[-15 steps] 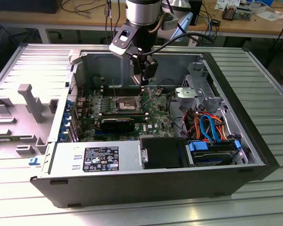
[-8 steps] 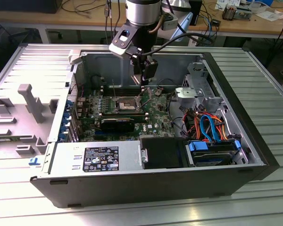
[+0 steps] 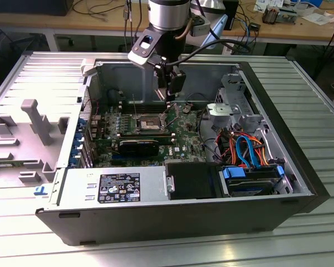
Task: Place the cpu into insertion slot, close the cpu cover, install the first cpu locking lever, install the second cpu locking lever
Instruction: 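Place the cpu into insertion slot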
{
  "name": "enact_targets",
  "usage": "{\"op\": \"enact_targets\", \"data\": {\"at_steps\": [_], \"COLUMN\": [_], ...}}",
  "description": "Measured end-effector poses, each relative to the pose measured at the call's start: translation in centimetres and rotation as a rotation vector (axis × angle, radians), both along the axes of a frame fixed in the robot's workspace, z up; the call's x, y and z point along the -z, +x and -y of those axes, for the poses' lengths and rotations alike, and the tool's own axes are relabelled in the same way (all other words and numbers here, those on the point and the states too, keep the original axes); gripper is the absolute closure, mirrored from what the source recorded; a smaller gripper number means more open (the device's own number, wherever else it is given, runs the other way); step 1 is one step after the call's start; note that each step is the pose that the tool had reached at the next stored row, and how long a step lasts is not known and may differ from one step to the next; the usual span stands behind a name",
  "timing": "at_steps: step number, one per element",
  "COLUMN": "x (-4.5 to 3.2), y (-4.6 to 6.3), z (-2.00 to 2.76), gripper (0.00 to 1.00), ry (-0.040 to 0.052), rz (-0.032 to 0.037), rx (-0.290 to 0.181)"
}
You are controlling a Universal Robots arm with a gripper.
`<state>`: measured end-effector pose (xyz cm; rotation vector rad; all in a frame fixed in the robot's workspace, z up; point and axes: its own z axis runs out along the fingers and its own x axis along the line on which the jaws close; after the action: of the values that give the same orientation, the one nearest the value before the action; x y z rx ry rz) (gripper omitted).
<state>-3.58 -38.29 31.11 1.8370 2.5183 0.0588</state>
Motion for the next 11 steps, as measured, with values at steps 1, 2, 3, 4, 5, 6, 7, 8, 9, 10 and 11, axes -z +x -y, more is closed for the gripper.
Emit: {"op": "enact_targets", "data": {"at_steps": [1,2,3,4,5,6,7,8,9,10,11], "x": [0.0,0.01,0.02,0.03,0.04,0.06,0.08,0.1,0.11,0.11,0.11], "y": [0.0,0.0,0.0,0.0,0.0,0.0,0.0,0.0,0.0,0.0,0.0], "z": [0.0,0.0,0.0,0.0,0.0,0.0,0.0,0.0,0.0,0.0,0.0], "gripper": [0.46,0.46,0.46,0.46,0.46,0.46,0.46,0.46,0.46,0.46,0.46], "ry": [-0.0002,-0.0003,-0.0004,-0.0005,-0.0004,-0.0004,-0.0003,-0.0004,-0.0003,-0.0003,-0.0004], "rz": [-0.0001,-0.0002,-0.0002,-0.0002,-0.0002,-0.0001,-0.0002,-0.0002,-0.0002,-0.0001,-0.0001], "rx": [0.005,0.01,0.015,0.022,0.025,0.027,0.03,0.032,0.033,0.033,0.033]}}
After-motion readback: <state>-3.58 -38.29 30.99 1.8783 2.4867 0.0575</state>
